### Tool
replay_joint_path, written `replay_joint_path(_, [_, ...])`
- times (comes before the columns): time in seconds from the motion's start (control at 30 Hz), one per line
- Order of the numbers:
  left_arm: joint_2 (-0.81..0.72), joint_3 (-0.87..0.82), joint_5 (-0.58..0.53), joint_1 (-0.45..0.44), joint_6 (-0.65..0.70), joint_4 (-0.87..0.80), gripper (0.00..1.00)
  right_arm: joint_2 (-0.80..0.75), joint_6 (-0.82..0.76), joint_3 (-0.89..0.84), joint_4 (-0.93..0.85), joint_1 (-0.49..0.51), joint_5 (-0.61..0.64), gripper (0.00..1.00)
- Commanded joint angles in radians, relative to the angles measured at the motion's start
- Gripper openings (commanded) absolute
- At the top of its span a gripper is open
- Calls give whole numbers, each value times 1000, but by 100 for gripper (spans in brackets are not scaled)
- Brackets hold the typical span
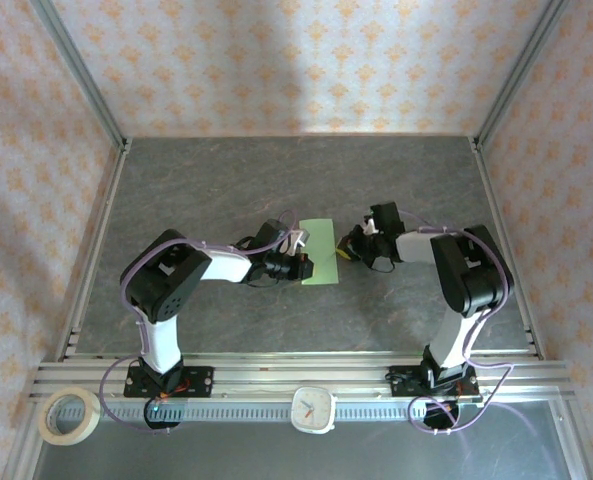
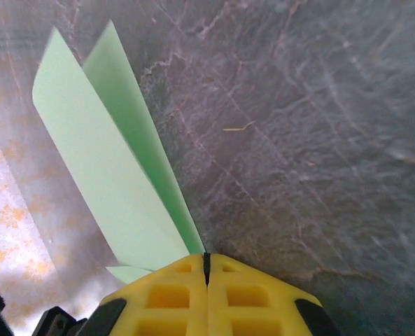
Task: Fold a paper plane with a square sheet of paper (pick it up from the middle)
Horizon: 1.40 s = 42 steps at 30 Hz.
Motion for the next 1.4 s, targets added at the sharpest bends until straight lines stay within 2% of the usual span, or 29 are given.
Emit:
replay_joint_path(0.0, [-44, 6, -25, -1, -38, -144, 0, -106, -14, -10, -51, -6, 67, 0])
replay_joint_path(0.13, [-100, 93, -53, 1, -48, -187, 6, -175, -10, -62, -62, 0, 50, 2])
replay_joint_path(0.33, [-73, 174, -144, 13, -13, -242, 8, -205, -40, -93, -149, 43, 64, 22])
replay_joint_path(0.5, [2, 192, -170, 15, 33, -264, 5, -214, -32, -106, -171, 99, 85, 32])
replay_joint_path(0.67, [30, 159, -203, 15, 34, -244, 3, -219, -17, -103, -195, 130, 117, 35])
replay_joint_path(0.87, [40, 122, -170, 15, 31, -216, 0, -208, -19, -88, -238, 158, 123, 37])
replay_joint_path(1.37, [40, 105, -135, 15, 28, -210, 0, -193, 39, -103, -184, 196, 91, 39])
